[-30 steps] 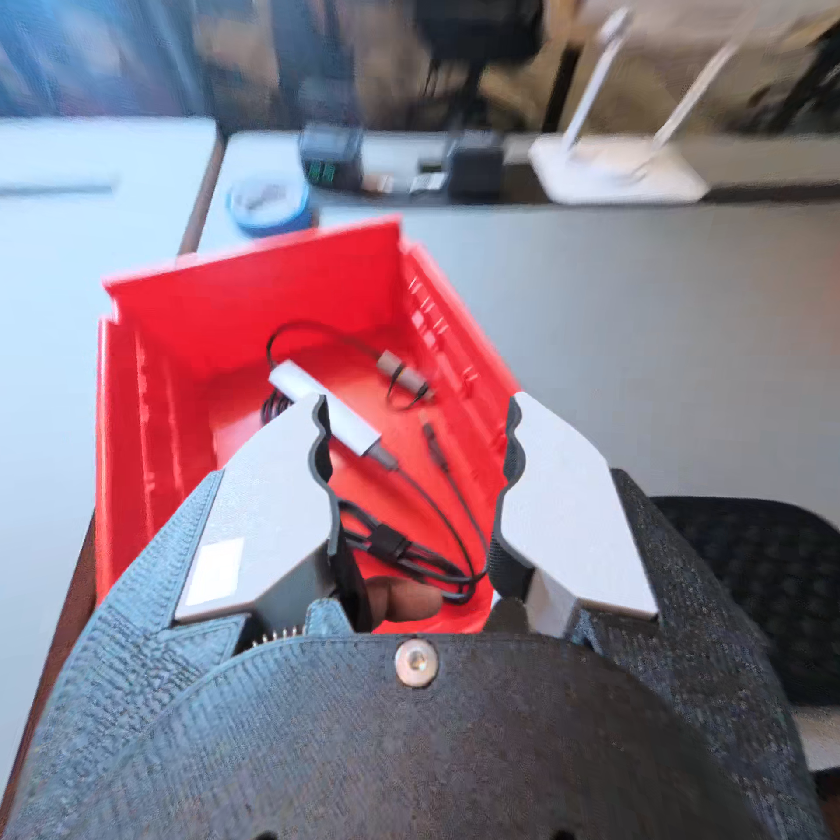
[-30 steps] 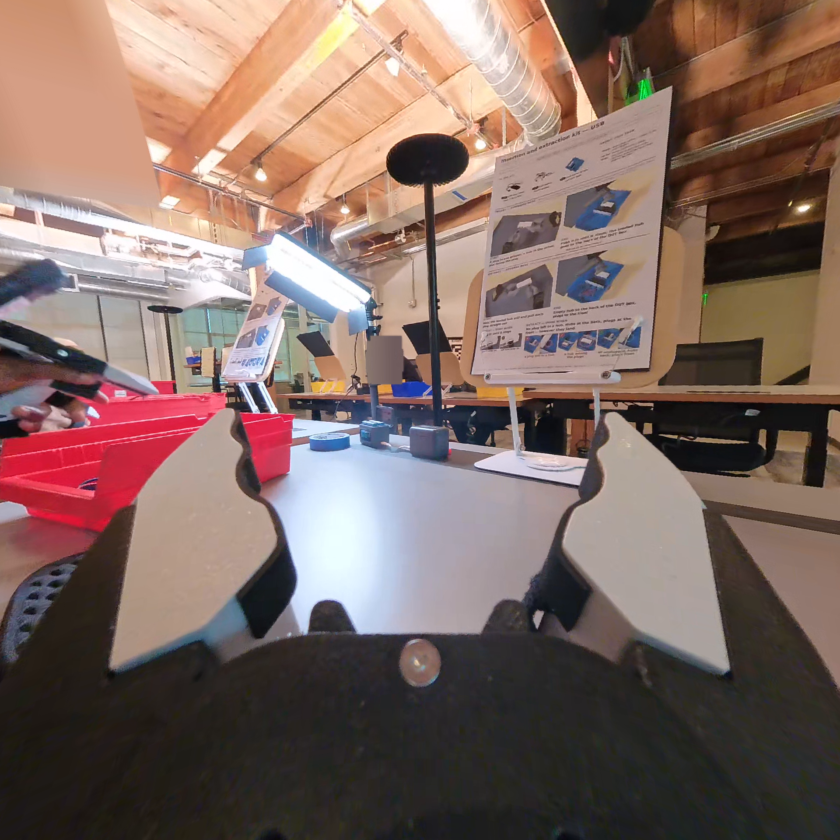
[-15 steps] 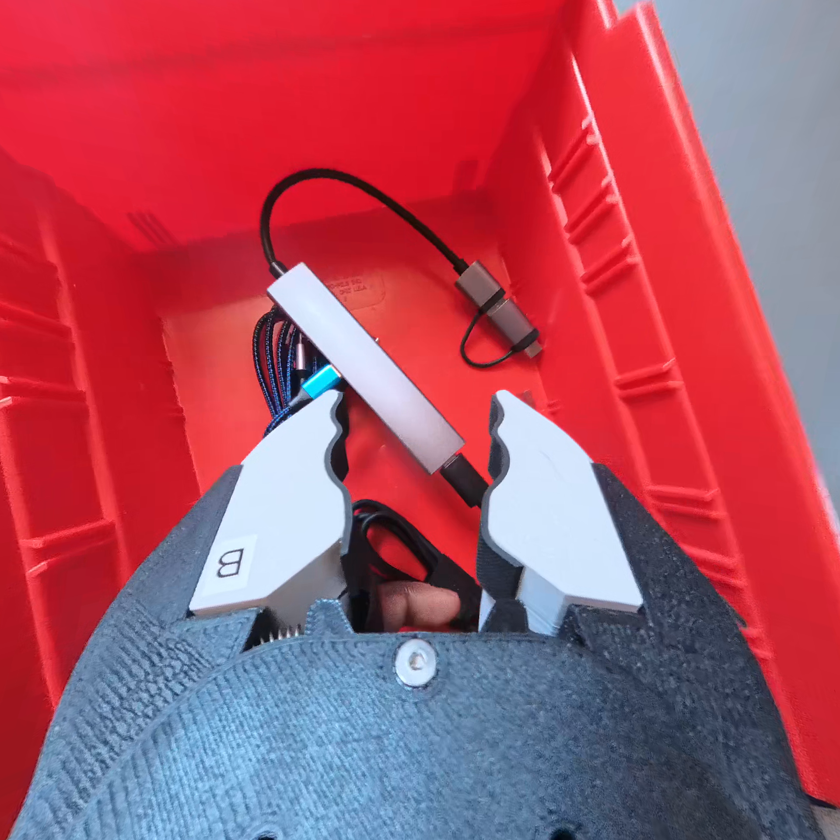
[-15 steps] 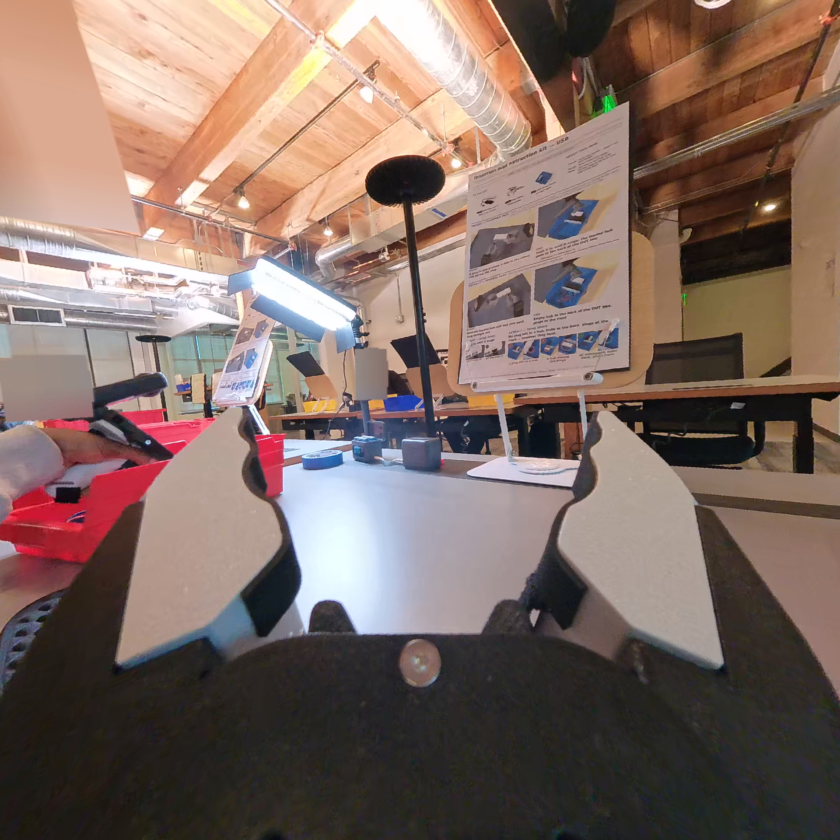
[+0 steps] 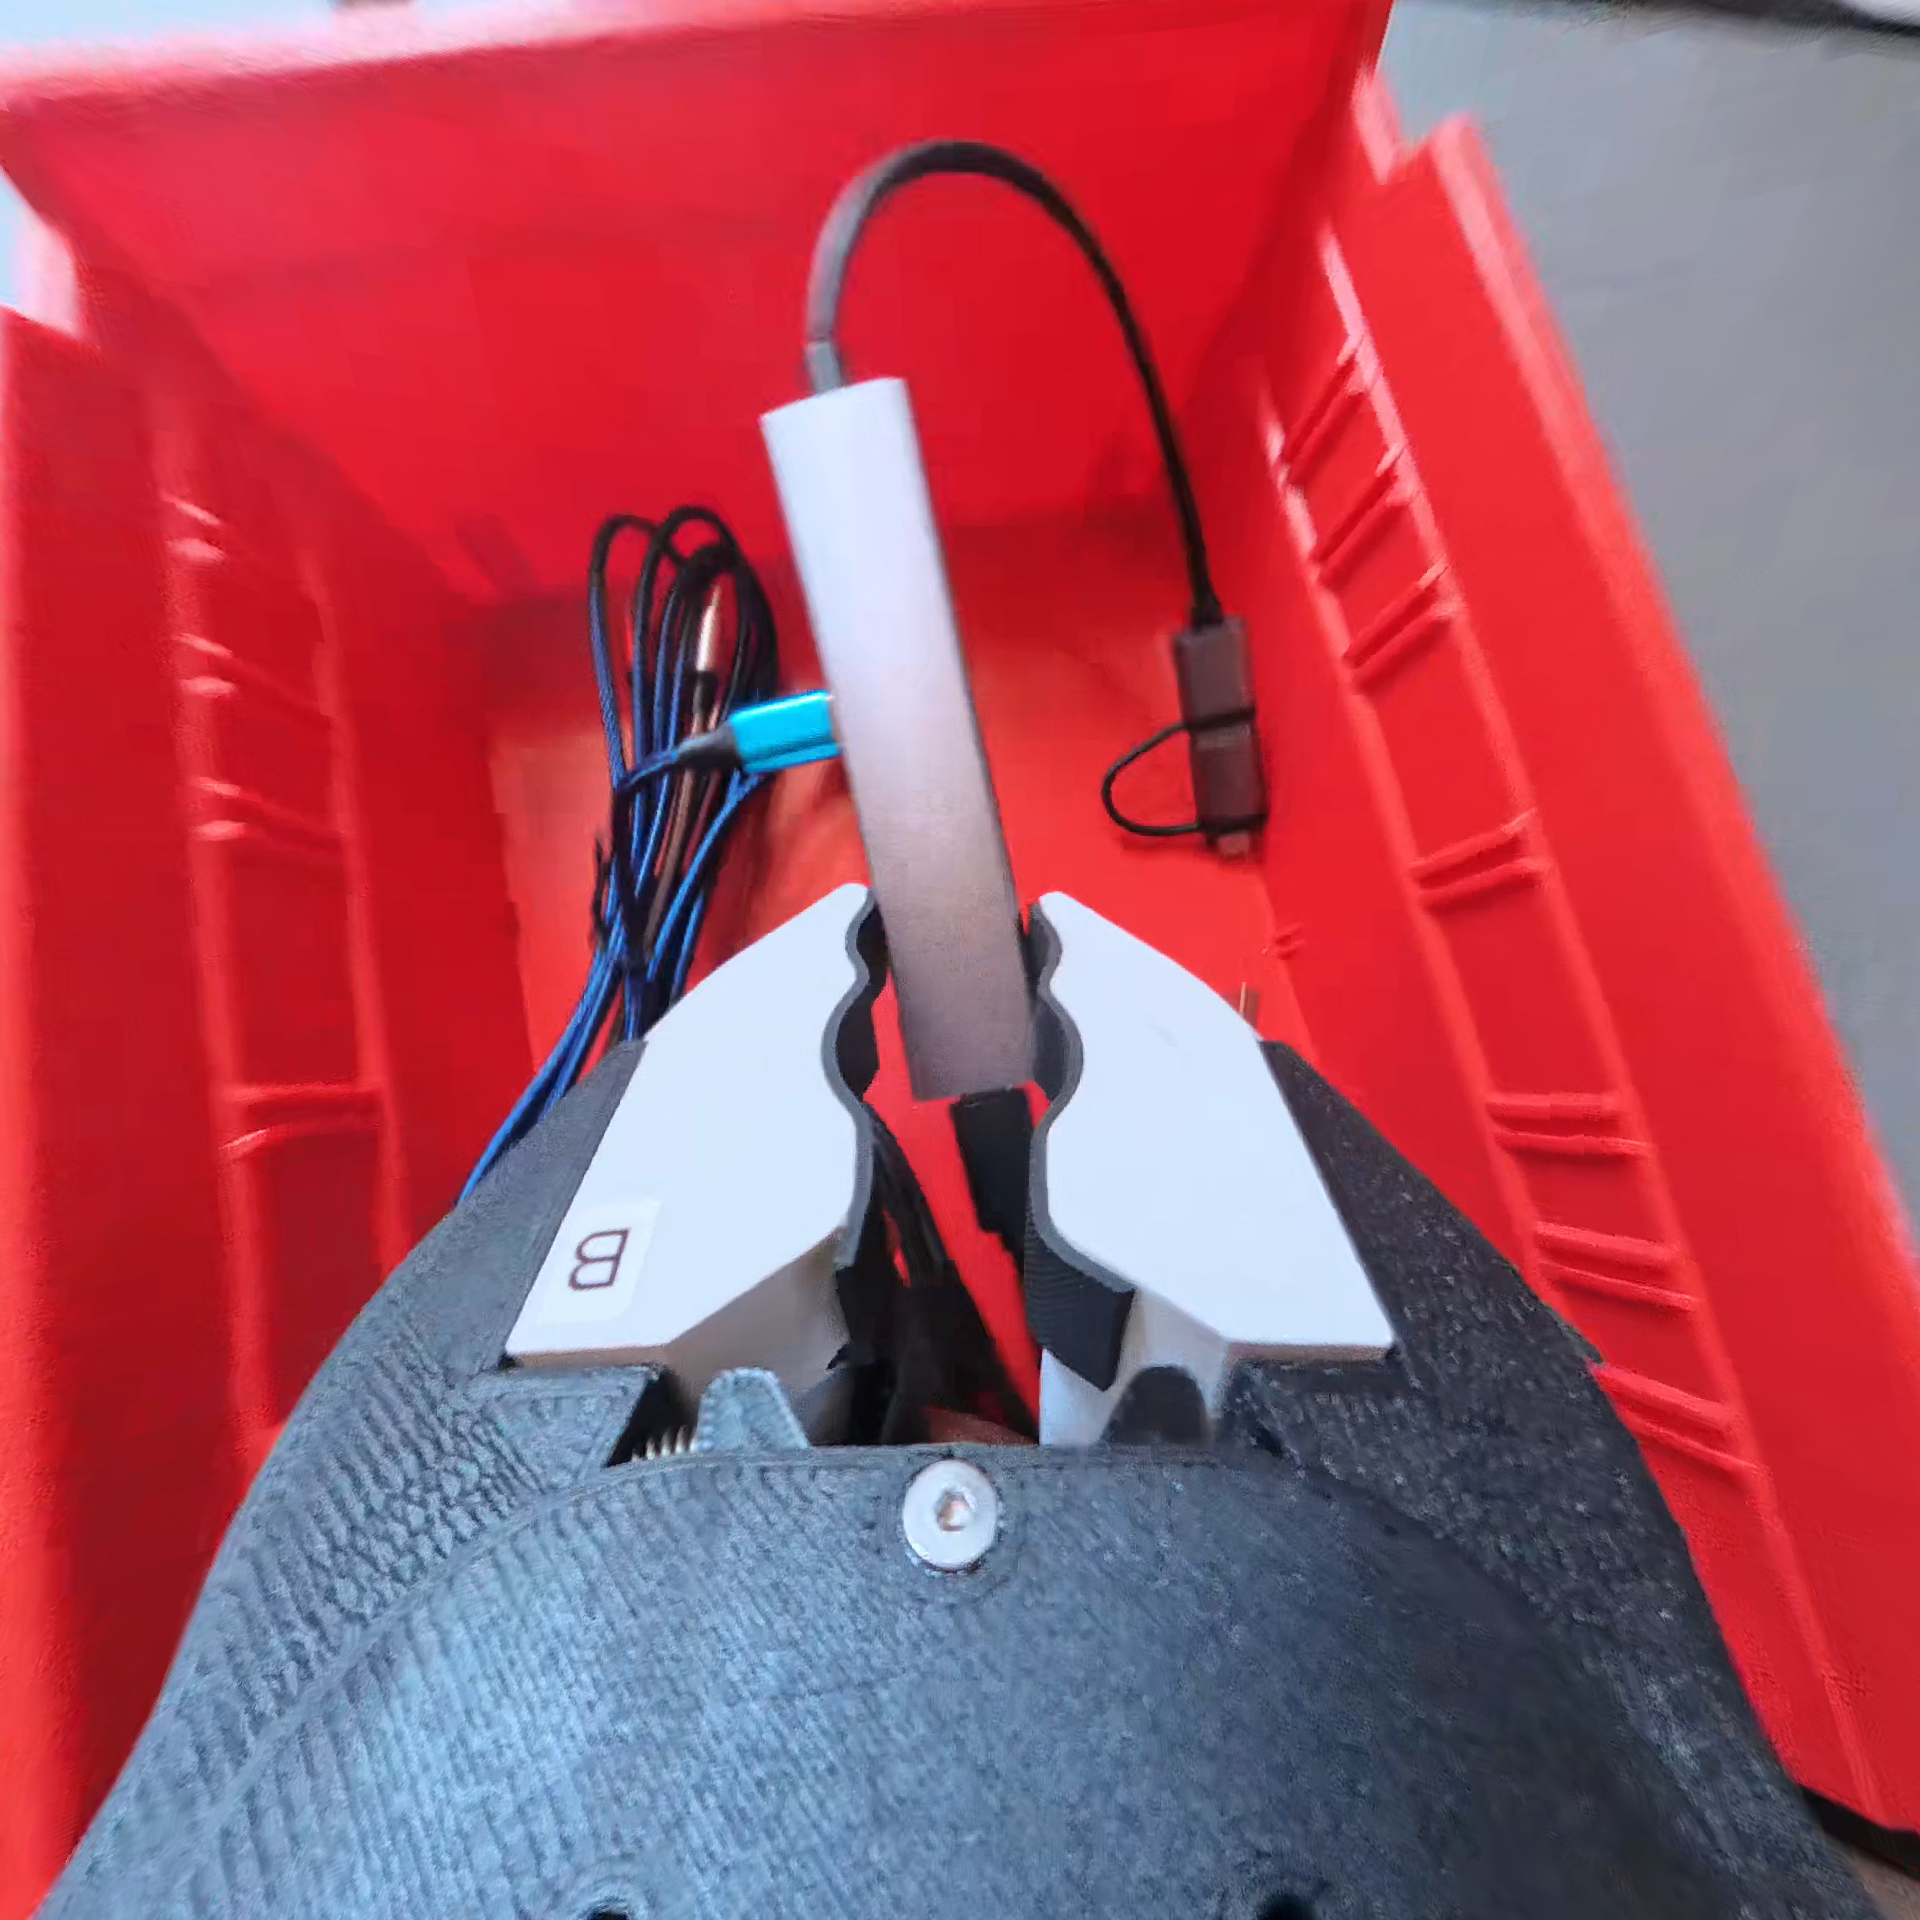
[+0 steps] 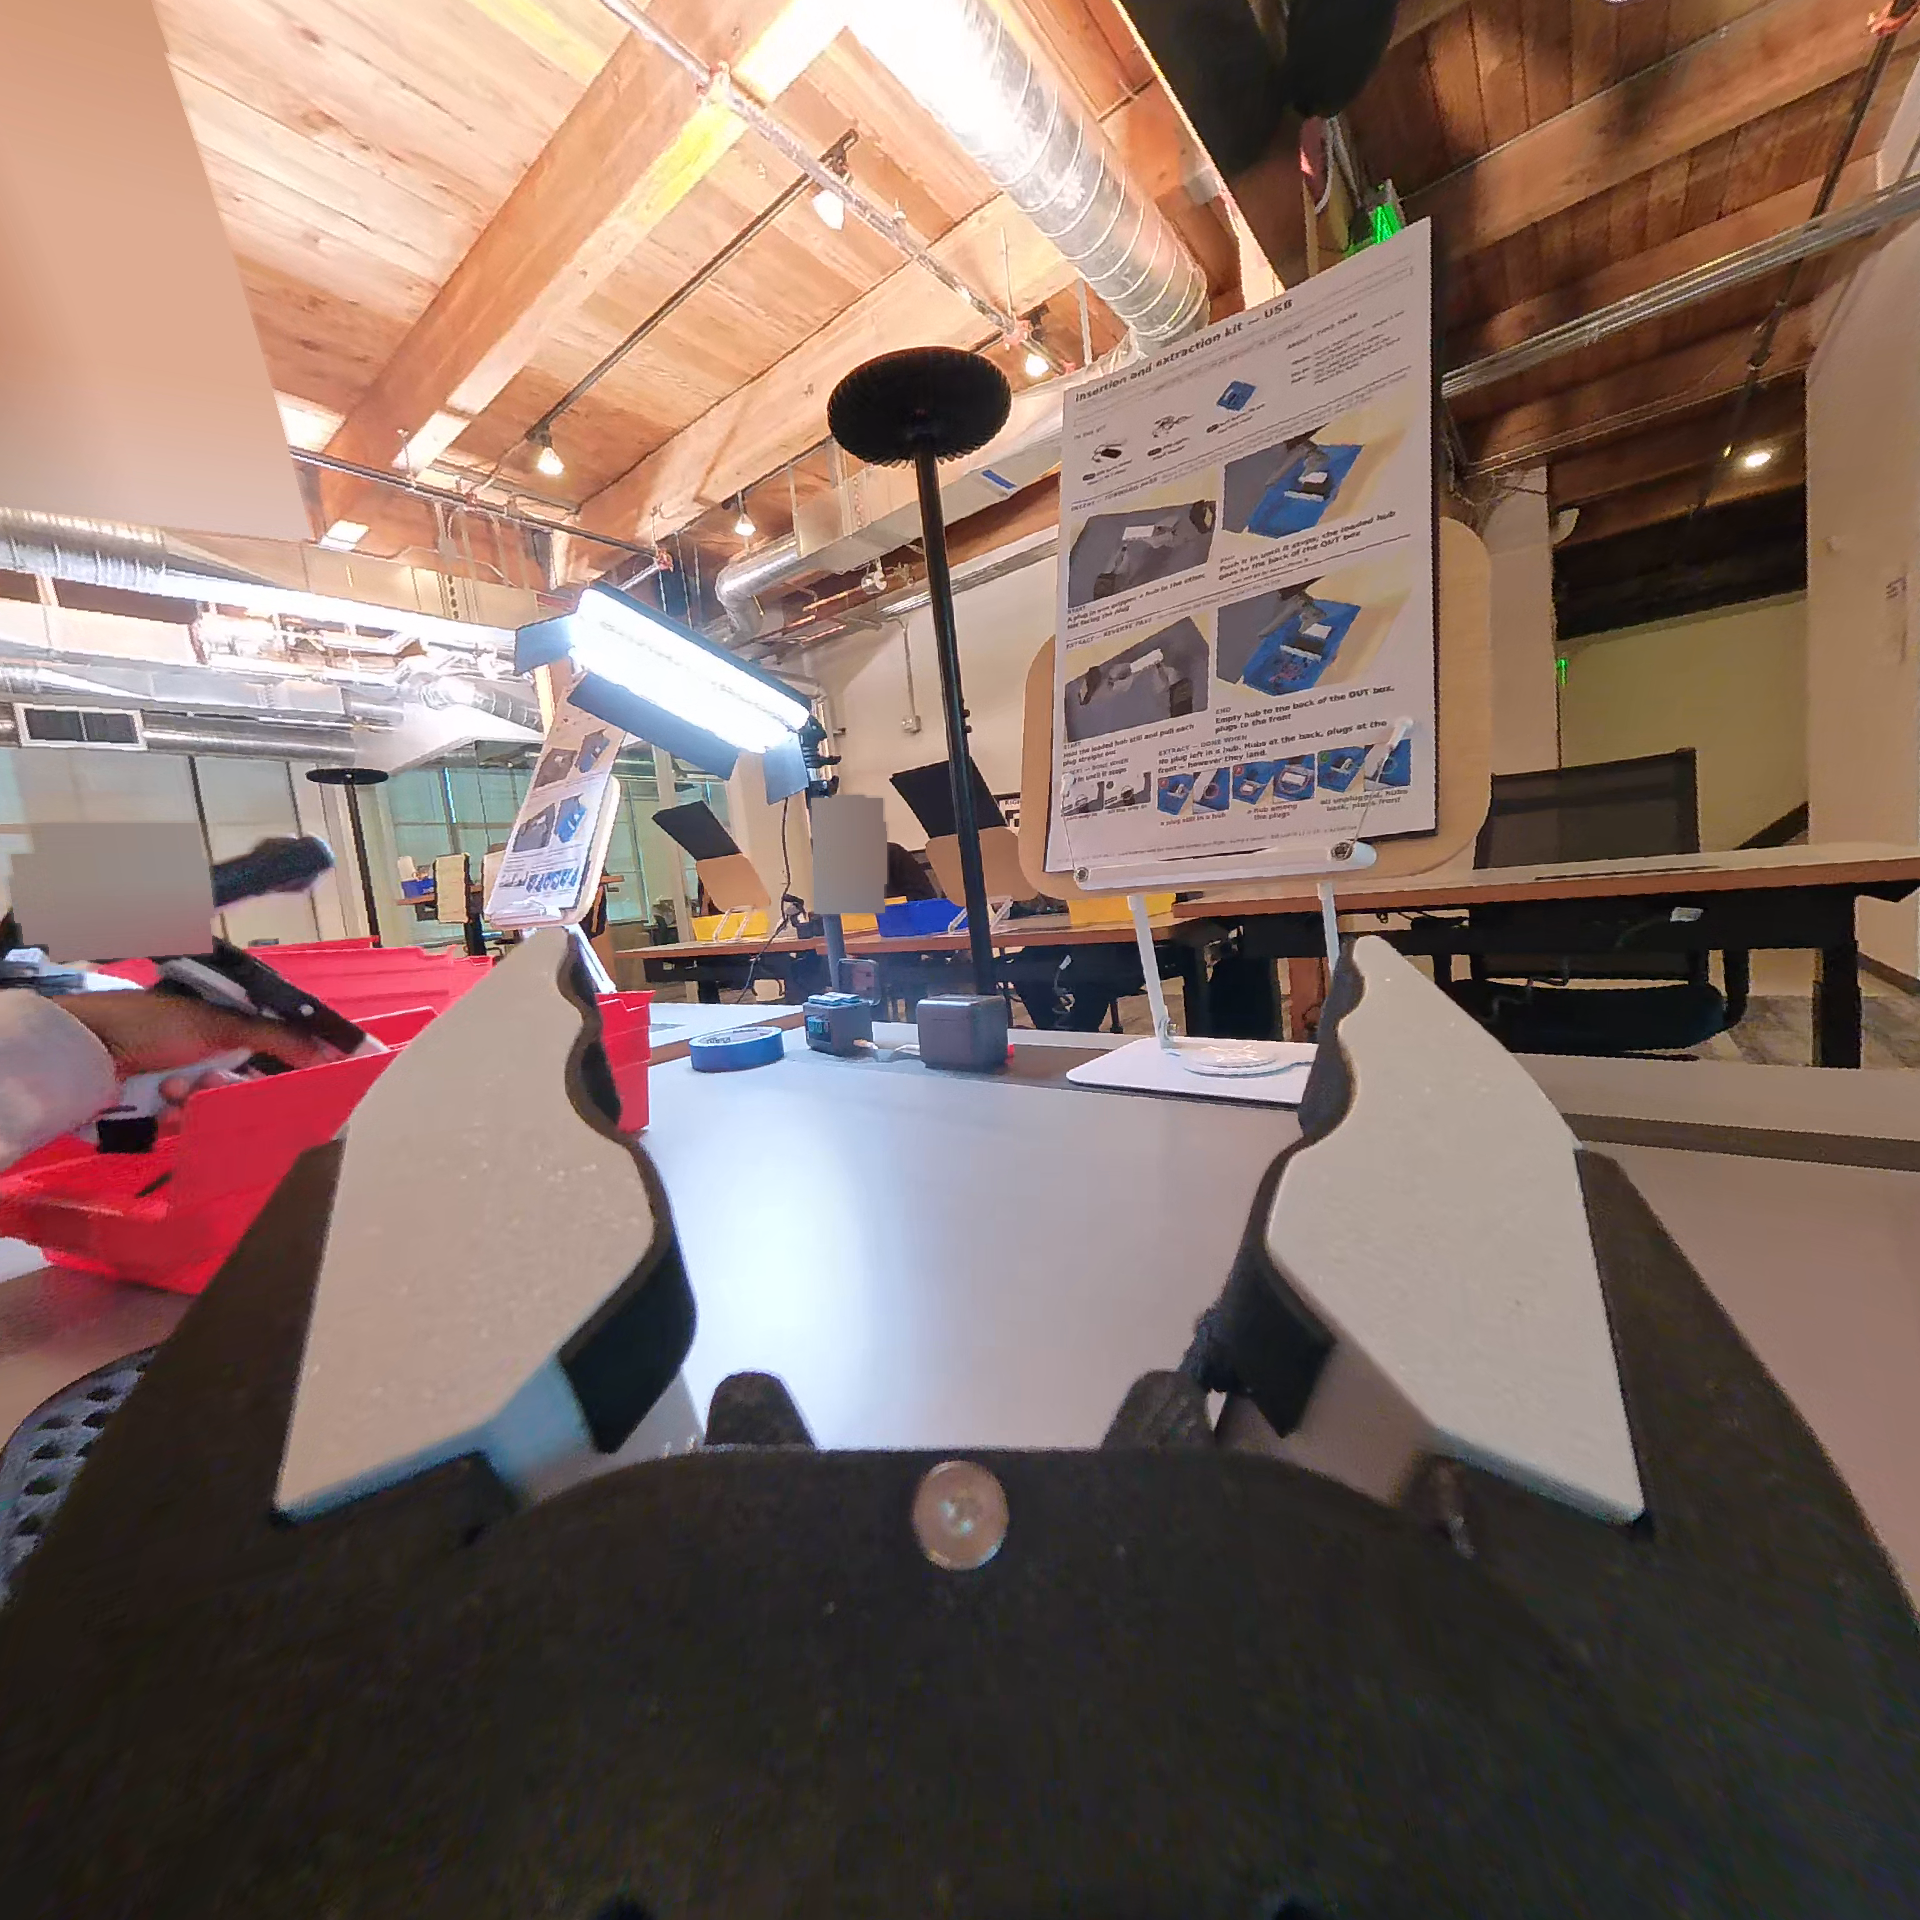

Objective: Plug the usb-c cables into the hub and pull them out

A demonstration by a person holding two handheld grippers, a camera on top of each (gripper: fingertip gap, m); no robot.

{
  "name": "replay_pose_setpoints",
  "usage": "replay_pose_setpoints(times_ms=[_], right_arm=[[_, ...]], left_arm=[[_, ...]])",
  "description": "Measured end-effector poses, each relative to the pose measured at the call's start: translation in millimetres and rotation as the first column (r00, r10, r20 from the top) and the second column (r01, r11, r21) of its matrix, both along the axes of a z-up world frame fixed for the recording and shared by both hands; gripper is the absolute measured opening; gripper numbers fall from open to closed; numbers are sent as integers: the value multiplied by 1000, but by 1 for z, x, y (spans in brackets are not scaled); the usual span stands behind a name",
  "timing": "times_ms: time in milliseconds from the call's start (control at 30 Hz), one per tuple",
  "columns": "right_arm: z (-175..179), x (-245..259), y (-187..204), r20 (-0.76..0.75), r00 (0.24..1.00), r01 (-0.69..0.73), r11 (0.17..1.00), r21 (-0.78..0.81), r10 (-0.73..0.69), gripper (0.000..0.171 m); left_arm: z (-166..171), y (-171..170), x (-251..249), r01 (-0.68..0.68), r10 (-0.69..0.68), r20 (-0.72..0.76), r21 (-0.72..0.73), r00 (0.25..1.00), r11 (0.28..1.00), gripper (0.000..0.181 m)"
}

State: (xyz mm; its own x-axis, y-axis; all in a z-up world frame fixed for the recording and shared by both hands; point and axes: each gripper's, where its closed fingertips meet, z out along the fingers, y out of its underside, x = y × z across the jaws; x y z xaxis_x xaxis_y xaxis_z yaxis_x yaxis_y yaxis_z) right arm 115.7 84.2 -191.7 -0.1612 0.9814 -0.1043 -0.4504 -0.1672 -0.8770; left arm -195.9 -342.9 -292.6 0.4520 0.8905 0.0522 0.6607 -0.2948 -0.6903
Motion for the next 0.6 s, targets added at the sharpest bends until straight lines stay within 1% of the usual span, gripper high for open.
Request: replay_pose_setpoints(times_ms=[33, 167, 233, 333, 400, 533, 600], right_arm=[[0, 0, 0, -1, 1000, 0, 1000, -2, 0, 129], [0, 0, 0, 1, 1000, -1, 1000, -3, 1, 128], [0, 0, 0, 1, 1000, -2, 1000, -2, 2, 127], [0, 0, 0, 2, 1000, -2, 1000, -2, 2, 126], [0, 0, 0, 2, 1000, -1, 1000, -5, 1, 126], [-1, 0, 1, 5, 1000, 0, 1000, -11, 0, 125], [-1, 0, 2, 4, 1000, 0, 1000, -14, 1, 125]], left_arm=[[13, -1, 0, 3, -2, -42, 9, 999, 1000, 25], [71, 0, 3, 19, -15, -251, 14, 968, 1000, 25], [106, 7, 8, 53, -38, -385, 28, 922, 998, 25], [163, 23, 21, 108, -80, -611, 8, 788, 994, 24], [199, 35, 32, 125, -96, -713, -12, 695, 992, 24], [269, 61, 52, 156, -134, -845, -60, 518, 986, 25], [298, 74, 62, 168, -157, -879, -90, 450, 982, 25]])
